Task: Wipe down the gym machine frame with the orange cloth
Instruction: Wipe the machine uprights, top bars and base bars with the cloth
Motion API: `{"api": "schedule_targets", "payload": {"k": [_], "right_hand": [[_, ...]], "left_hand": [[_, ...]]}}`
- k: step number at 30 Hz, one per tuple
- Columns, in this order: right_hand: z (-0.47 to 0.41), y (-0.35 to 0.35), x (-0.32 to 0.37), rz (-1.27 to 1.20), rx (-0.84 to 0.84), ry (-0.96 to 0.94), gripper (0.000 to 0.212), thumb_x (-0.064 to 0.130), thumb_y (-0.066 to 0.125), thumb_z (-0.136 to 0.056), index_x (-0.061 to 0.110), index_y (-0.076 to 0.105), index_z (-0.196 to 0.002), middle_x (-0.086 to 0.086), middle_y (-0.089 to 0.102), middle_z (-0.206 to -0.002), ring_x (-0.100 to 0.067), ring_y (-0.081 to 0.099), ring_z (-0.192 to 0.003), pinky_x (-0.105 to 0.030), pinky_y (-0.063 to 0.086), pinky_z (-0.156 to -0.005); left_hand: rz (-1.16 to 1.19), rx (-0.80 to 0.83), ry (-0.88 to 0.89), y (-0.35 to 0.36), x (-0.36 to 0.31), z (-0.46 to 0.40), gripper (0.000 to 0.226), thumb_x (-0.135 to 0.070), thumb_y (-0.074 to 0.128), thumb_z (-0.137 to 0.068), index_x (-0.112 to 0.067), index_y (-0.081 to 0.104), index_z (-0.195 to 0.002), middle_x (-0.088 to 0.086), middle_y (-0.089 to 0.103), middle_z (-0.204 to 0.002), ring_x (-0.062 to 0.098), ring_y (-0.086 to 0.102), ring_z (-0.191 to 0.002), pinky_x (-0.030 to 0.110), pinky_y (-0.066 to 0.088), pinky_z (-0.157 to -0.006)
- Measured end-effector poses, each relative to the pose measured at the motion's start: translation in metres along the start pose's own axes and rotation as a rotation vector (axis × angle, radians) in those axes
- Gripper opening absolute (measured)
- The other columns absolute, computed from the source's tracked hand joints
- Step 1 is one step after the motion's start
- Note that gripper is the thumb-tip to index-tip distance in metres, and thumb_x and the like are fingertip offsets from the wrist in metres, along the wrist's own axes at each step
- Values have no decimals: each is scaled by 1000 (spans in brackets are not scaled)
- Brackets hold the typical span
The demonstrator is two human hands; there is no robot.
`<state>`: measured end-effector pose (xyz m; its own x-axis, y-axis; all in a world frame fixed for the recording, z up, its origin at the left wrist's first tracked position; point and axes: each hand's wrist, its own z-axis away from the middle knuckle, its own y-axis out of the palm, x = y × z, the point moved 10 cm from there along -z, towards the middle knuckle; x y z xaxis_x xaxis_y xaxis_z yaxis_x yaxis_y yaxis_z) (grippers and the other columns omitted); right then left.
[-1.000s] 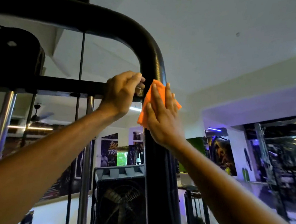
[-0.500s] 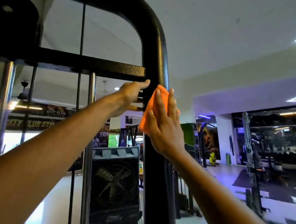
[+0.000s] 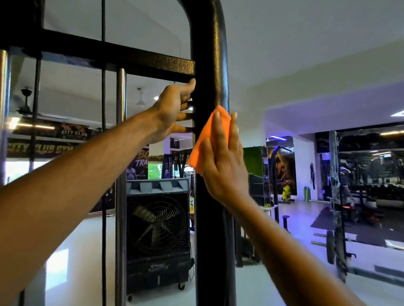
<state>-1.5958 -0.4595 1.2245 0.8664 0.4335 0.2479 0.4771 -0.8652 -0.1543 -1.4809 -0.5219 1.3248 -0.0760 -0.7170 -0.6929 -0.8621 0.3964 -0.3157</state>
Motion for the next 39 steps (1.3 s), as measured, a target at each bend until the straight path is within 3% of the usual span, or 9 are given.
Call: {"api": "schedule_targets", "payload": {"k": [4,13,16,20,23,27,32,36,39], "right_hand": [[-49,-3,6,-18,-25,-13,64,61,25,-115,52,-7,-169,10,-13,-182,-30,12,-167,-68,45,-116],[128,13,-25,-7,61,35,66,50,36,-116,49,0,-171,17,-19,-179,-20,-2,-169,-69,40,-120],[71,5,-13,-2,22,-1,66,51,35,-117,44,1,-173,12,-18,-181,-28,5,-168,-66,44,-116],[17,1,2,47,-7,-59,65,50,35,-117,35,8,-175,3,-14,-182,-29,2,-169,-48,27,-124],[58,3,3,76,-36,-112,66,38,42,-119,24,11,-175,-1,-13,-183,-23,-7,-169,-58,24,-132],[163,15,-20,42,12,-25,71,30,53,-115,21,16,-174,1,-13,-182,-25,-8,-169,-69,37,-122],[137,10,-21,-16,-5,63,68,41,51,-115,32,19,-174,-1,-25,-179,-38,10,-166,-63,61,-94],[89,9,-7,93,-33,-18,65,48,37,-117,26,17,-175,-6,-10,-182,-33,3,-168,-68,41,-118],[127,13,-14,109,-16,-54,65,36,46,-117,22,19,-174,-6,-7,-183,-27,-9,-169,-65,23,-130]], "left_hand": [[3,2,15,3,2,3,55,-61,34,-111,-33,62,-149,-1,65,-148,26,58,-139,62,44,-117],[65,-46,72,29,36,41,48,-38,42,-114,-32,48,-160,-13,61,-148,15,56,-139,36,52,-100],[58,-52,61,31,43,49,58,-48,41,-110,-33,40,-165,-9,53,-161,17,52,-146,47,48,-114],[36,-43,53,31,51,56,59,-51,38,-107,-35,42,-164,-12,54,-161,14,51,-148,55,41,-122],[33,-37,51,37,57,64,53,-47,36,-112,-39,42,-164,-20,55,-156,11,50,-146,52,45,-118],[58,-38,28,42,68,75,51,-35,32,-117,-36,30,-168,-37,54,-125,1,53,-128,38,51,-100],[78,-40,20,46,71,86,54,-37,32,-116,-35,27,-170,-24,52,-150,10,47,-143,43,47,-111],[53,-5,50,54,74,94,53,-40,31,-115,-38,29,-168,-26,51,-157,9,48,-148,50,40,-123],[62,11,59,59,86,104,58,-41,36,-112,-39,27,-169,-23,47,-162,12,43,-153,55,33,-127]]}}
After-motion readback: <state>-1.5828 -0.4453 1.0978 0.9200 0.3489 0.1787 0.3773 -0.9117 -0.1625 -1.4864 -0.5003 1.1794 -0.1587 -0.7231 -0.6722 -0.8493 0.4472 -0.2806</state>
